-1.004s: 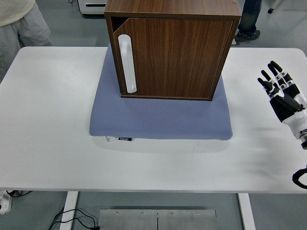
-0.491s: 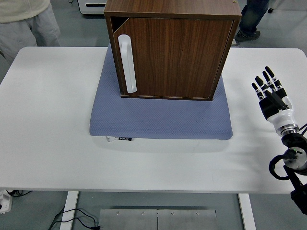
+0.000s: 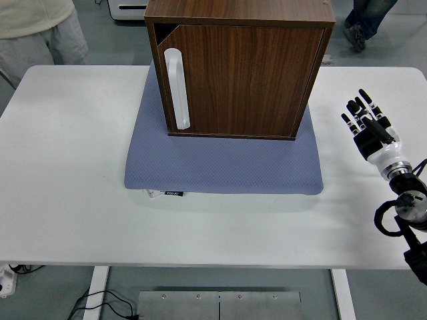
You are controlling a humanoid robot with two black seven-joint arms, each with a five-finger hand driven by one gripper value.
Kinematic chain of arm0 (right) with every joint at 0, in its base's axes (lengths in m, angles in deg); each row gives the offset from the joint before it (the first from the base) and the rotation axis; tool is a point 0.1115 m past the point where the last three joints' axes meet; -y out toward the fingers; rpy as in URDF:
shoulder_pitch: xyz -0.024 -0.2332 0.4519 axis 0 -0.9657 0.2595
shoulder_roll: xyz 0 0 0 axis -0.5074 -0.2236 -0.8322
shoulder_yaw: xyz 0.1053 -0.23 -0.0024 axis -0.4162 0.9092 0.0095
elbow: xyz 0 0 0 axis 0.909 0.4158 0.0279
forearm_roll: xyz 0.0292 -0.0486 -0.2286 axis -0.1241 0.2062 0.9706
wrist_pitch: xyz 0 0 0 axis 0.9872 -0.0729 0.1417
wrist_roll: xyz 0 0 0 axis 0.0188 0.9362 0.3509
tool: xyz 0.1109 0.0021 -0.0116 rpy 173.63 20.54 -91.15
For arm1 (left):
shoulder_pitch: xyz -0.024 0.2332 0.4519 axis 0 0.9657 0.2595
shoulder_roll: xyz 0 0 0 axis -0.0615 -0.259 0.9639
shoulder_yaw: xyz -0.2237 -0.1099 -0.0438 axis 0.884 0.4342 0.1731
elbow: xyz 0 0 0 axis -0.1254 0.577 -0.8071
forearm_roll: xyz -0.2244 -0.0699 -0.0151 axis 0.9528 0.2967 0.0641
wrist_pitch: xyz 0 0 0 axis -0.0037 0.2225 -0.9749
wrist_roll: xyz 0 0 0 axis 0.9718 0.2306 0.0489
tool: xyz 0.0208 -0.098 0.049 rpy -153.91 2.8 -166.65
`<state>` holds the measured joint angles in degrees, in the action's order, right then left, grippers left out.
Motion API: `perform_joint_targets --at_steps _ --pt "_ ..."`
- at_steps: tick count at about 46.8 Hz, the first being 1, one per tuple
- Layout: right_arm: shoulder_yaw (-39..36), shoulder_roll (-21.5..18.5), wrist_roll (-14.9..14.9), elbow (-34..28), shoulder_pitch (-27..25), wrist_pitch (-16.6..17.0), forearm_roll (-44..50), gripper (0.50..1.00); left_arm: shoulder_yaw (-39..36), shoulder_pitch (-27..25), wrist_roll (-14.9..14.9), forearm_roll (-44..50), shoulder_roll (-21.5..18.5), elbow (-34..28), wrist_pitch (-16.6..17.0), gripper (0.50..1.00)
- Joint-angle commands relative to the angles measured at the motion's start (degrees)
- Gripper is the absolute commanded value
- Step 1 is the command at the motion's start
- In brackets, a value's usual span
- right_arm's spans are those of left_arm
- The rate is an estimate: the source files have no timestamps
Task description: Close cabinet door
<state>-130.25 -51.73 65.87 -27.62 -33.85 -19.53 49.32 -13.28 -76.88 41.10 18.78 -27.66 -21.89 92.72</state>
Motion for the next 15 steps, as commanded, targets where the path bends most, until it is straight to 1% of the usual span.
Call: perform_joint_targets --at_steps 1,8,12,15 --pt "-0.07 -0.33 -0.08 -1.16 0.88 -0.18 -0.91 1.0 0.0 -0.02 0.0 0.0 0.0 0.0 0.01 1.0" --pt "-1.91 -0.77 -0.78 -1.77 1.32 -0.44 -3.46 1.0 0.0 -0.02 0.0 0.0 0.0 0.0 0.01 1.0" --pt "-3.32 -2.44 -0.96 -2.74 1.49 -0.88 -3.55 1.0 0.0 -0.02 0.0 0.0 0.0 0.0 0.01 1.0" --pt "-4.46 -2.97 -1.22 -3.44 1.76 -0.88 -3.55 1.0 0.0 -0.02 0.0 0.0 0.0 0.0 0.01 1.0"
